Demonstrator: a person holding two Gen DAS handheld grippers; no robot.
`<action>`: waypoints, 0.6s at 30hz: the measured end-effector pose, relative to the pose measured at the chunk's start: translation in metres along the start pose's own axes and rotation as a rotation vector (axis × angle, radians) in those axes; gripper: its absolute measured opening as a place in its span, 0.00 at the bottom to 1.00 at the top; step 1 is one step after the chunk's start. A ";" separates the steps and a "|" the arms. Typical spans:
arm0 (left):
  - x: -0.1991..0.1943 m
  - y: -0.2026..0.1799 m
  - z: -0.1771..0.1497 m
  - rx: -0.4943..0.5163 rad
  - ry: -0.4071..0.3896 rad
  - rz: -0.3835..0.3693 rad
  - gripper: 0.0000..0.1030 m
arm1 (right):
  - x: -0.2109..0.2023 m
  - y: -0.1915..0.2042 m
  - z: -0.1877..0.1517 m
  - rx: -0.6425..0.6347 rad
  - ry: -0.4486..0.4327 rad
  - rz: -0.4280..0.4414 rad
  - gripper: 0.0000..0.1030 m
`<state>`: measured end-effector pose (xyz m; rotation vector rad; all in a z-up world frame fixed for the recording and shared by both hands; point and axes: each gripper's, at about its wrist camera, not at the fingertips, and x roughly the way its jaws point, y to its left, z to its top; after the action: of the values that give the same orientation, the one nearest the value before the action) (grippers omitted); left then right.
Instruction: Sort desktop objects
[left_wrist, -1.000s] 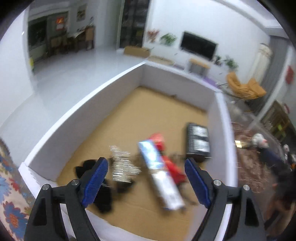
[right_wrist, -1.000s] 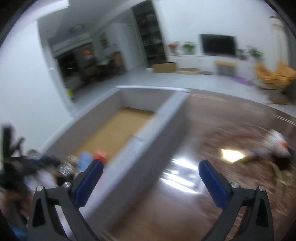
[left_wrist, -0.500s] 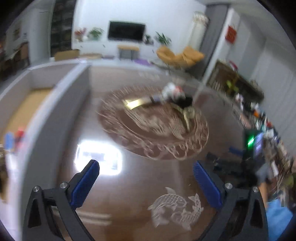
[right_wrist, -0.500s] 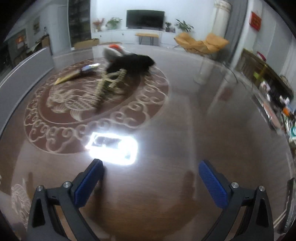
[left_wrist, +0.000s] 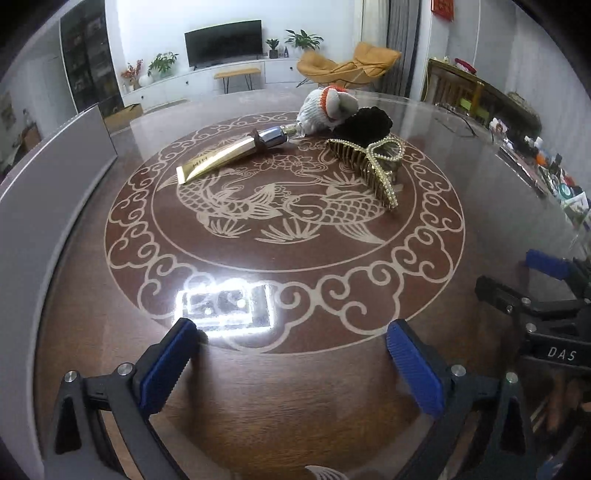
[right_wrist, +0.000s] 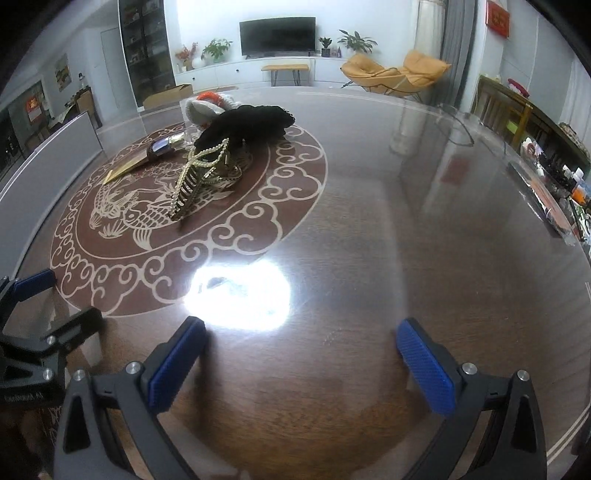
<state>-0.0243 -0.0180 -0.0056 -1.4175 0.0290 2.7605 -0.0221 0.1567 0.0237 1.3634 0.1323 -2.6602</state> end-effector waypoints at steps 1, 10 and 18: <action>0.001 0.000 0.000 0.000 -0.001 0.001 1.00 | 0.000 0.000 0.000 0.001 0.001 -0.001 1.00; 0.005 -0.001 0.001 0.000 -0.002 0.003 1.00 | 0.000 -0.001 0.000 0.001 0.001 -0.001 1.00; 0.004 -0.001 0.001 -0.001 -0.001 0.003 1.00 | 0.000 0.000 0.000 0.001 0.001 -0.001 1.00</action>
<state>-0.0274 -0.0169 -0.0086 -1.4166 0.0303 2.7641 -0.0223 0.1572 0.0240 1.3652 0.1317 -2.6614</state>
